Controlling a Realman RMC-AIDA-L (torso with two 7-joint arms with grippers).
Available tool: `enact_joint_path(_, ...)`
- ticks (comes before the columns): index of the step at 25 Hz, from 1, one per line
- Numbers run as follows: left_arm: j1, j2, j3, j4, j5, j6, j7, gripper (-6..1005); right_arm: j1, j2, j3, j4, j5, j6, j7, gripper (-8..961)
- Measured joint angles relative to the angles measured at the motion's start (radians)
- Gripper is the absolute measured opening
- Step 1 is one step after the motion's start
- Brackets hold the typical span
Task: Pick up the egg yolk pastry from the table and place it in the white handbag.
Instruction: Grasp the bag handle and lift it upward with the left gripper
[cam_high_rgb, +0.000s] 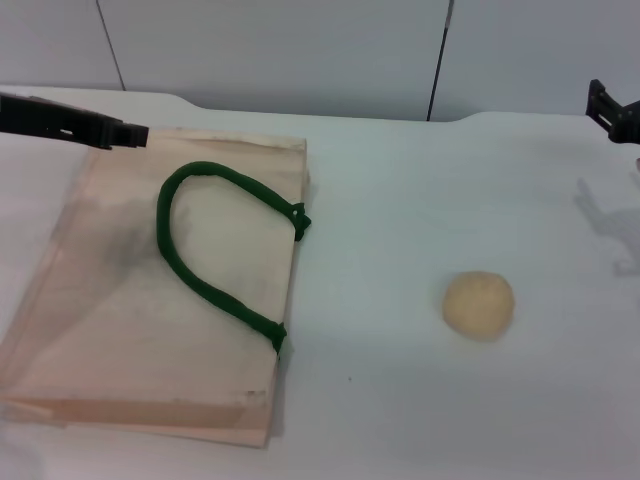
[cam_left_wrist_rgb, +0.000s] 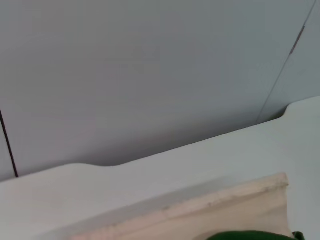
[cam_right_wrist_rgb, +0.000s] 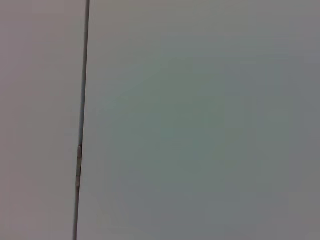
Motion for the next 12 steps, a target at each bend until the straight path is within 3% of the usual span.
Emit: enact_joint_path(12, 0.018, -0.007, 0.01, -0.049, -0.073, 0.022, -0.153, 362, 0.0, 0.0, -0.002, 0.005, 0.0, -0.002, 0.001, 771)
